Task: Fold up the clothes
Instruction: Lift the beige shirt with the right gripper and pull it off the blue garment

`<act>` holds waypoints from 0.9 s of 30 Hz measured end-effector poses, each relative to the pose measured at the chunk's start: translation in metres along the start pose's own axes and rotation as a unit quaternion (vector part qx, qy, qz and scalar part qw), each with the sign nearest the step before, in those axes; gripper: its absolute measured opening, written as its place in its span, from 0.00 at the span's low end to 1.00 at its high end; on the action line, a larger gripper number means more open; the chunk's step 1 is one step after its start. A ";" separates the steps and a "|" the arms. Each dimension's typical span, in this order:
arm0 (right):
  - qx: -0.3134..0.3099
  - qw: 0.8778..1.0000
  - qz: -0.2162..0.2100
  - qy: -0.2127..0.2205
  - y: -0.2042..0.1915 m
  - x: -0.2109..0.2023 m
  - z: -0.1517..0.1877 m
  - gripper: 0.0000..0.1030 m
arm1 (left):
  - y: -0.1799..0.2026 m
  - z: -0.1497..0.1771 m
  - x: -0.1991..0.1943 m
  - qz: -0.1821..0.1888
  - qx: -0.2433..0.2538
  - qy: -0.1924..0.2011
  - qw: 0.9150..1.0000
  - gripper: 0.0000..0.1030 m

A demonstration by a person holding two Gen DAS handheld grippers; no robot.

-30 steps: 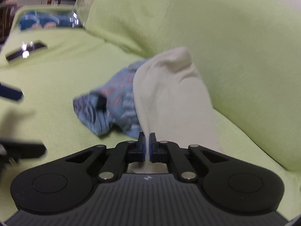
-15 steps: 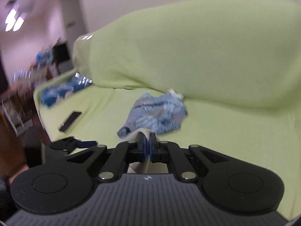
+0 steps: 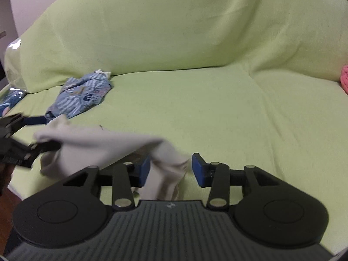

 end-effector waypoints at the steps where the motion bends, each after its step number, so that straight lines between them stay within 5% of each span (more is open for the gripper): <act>1: -0.012 1.000 -0.006 0.004 -0.003 -0.002 0.001 0.52 | -0.001 -0.006 0.004 0.005 -0.004 0.002 1.000 1.00; 3: -0.057 0.998 -0.016 0.021 -0.015 -0.005 -0.001 0.69 | -0.007 -0.015 0.012 0.005 -0.007 0.001 1.000 1.00; 9: -0.207 0.973 -0.096 0.019 -0.092 0.030 0.019 0.80 | -0.036 -0.037 0.027 -0.026 -0.024 0.001 0.999 1.00; 12: -0.289 0.951 -0.105 0.032 -0.130 0.055 0.033 0.91 | -0.048 -0.044 0.023 -0.031 -0.046 0.010 0.998 1.00; 15: -0.321 0.940 -0.103 0.046 -0.152 0.080 0.033 0.89 | -0.061 -0.045 0.015 -0.047 -0.057 0.019 0.997 1.00; 17: -0.301 0.945 -0.116 0.047 -0.157 0.091 0.024 0.75 | -0.069 -0.040 0.009 -0.061 -0.060 0.020 0.996 1.00; 19: -0.256 0.958 -0.126 0.035 -0.151 0.101 0.012 0.28 | -0.072 -0.032 0.006 -0.069 -0.063 0.016 0.996 1.00; 21: -0.225 0.967 -0.119 0.029 -0.136 0.107 0.002 0.05 | -0.074 -0.021 0.005 -0.064 -0.068 0.007 0.996 1.00; 27: -0.107 0.988 -0.088 0.065 -0.056 0.084 -0.037 0.01 | -0.044 0.004 0.019 -0.016 -0.047 -0.026 0.998 1.00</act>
Point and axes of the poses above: each gripper's, at about its wrist camera, not at the fingertips, and x roughly the way its jaws point, y to its right, z to its underside, the point moved 10 cm from there along x, roughly the way its jaws point, and after that the axes turned 2 degrees about -y, right-handed, at the moved point
